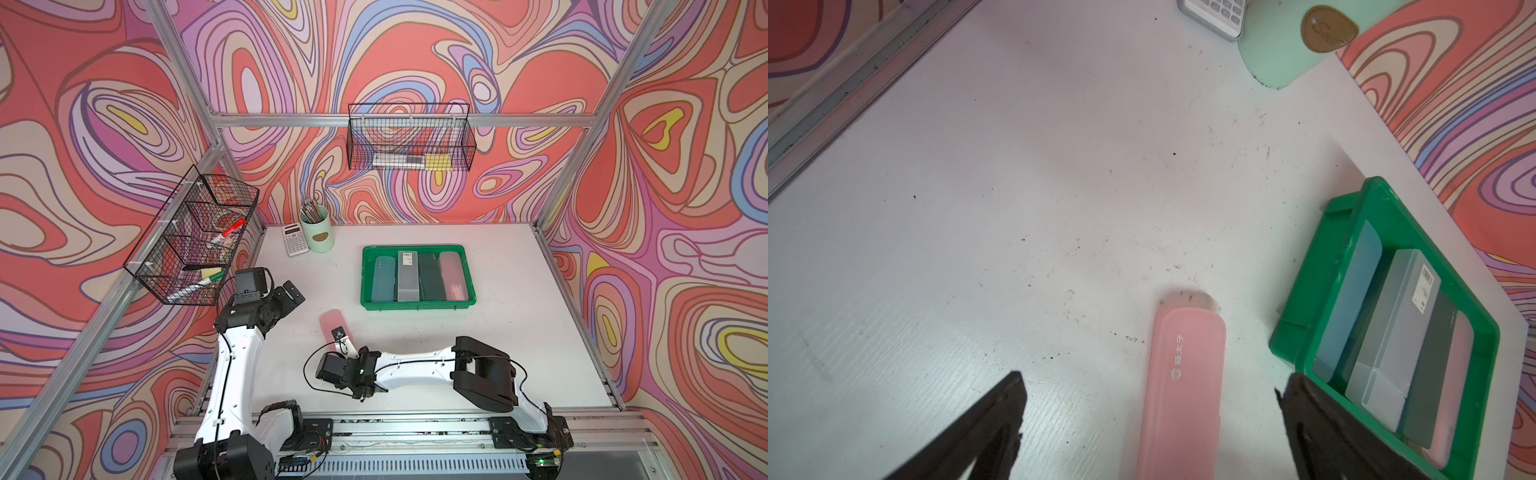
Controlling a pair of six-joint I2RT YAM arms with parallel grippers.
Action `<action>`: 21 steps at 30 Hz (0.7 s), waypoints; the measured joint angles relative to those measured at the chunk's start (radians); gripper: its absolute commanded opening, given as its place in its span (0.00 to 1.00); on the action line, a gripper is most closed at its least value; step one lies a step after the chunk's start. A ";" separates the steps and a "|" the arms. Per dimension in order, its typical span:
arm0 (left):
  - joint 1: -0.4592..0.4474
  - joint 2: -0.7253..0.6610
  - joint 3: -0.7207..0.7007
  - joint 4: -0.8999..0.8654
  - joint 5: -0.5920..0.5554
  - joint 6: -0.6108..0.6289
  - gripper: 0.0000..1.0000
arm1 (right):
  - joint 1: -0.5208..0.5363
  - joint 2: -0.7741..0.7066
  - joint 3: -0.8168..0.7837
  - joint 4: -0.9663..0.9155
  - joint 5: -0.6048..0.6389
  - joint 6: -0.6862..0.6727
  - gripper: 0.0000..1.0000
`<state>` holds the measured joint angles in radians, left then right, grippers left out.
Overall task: Put the pencil case into the storage box
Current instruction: Pick up the pencil case from the center of the board, then place the pencil case at the storage box.
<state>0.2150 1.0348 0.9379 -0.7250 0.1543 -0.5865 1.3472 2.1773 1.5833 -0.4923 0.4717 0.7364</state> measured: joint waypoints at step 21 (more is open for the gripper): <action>-0.243 0.018 0.212 -0.069 -0.097 -0.043 0.99 | -0.218 -0.213 0.021 -0.047 0.040 -0.060 0.57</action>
<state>-0.0284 1.0531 1.1500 -0.7940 0.0574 -0.6292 1.1294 1.9640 1.6047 -0.5396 0.5121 0.6765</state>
